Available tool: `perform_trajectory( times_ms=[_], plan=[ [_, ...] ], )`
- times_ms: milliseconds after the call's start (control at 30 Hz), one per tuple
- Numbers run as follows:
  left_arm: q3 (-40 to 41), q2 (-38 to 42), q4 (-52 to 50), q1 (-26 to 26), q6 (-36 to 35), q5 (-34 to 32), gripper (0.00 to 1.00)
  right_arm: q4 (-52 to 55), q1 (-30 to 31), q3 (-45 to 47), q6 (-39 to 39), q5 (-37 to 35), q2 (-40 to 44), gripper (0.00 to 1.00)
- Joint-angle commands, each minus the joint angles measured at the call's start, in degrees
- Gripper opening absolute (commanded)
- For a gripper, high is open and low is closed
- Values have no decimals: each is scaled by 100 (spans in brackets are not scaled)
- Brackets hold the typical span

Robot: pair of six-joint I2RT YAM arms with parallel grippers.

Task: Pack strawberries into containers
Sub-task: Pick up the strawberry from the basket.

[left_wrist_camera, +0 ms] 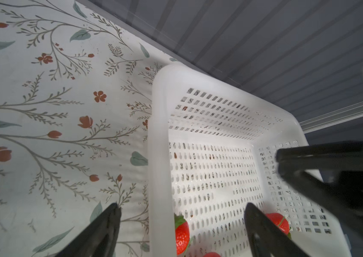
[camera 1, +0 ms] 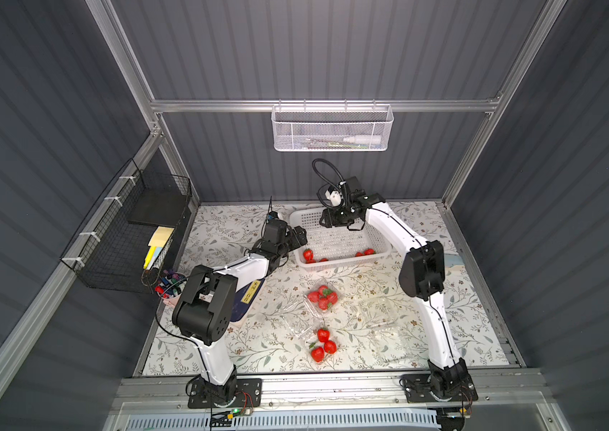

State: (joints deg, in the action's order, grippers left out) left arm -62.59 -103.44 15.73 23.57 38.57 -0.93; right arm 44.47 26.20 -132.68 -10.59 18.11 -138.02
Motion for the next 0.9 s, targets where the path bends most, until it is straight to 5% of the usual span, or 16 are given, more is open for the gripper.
perform_trajectory(
  times_ms=[0, 367, 567, 867],
  plan=[
    [-296, -286, -23, -22, -153, 58, 89, 871, 126, -358, 514, 533, -288, 61],
    [-533, -734, 14, 16, -103, 198, 88, 1824, 363, 339, 1432, 709, -123, 59],
    [-544, -694, 28, 25, -70, 190, 88, 2754, 522, 131, 1797, -393, -321, 57],
    [-509, -609, 27, 31, -63, 154, 87, 3043, 588, -190, 1662, -604, -597, 55]
  ],
)
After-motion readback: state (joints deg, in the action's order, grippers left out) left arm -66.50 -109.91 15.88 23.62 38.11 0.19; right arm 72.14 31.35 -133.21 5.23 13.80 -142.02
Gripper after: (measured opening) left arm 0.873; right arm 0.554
